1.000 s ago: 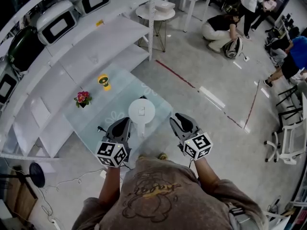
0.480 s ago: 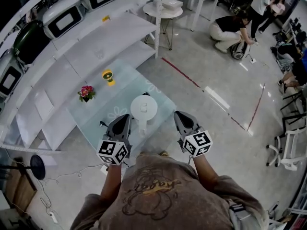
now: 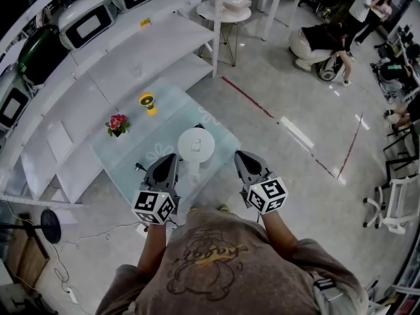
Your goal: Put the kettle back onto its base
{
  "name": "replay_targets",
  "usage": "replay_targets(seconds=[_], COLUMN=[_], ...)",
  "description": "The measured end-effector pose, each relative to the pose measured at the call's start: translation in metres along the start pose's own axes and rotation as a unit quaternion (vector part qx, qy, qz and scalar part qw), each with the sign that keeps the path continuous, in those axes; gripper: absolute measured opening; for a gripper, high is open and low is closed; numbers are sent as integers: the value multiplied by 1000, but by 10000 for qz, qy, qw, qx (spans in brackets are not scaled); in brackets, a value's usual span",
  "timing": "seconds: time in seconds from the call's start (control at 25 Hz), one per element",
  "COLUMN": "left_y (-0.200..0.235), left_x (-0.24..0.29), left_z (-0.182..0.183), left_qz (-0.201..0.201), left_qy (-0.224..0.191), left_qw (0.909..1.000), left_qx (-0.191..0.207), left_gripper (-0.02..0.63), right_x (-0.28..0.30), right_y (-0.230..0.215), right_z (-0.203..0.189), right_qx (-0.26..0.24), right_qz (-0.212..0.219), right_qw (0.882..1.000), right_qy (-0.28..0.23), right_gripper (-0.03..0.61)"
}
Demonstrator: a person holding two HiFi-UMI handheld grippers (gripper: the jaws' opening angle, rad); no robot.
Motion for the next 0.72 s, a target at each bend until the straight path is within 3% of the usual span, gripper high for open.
replay_targets(seconds=[0.72], left_y=[1], left_x=[0], left_z=[-1], left_qz=[14], left_qy=[-31], left_qw=[10000], left_qx=[-19], left_gripper=[21], right_x=[1], right_y=[2], right_z=[-4], right_qx=[-85], right_qz=[24], right_qw=[9999], right_qy=[76], right_gripper=[-3])
Point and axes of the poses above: the fingertips, and each gripper's own axes: x forward along the fingers, y to its left, z out of its top, the point moved 9 cm from there along -x, backward along the fingers, and after that the axes turned 5 degrees about -x, right-handed, at the moved point
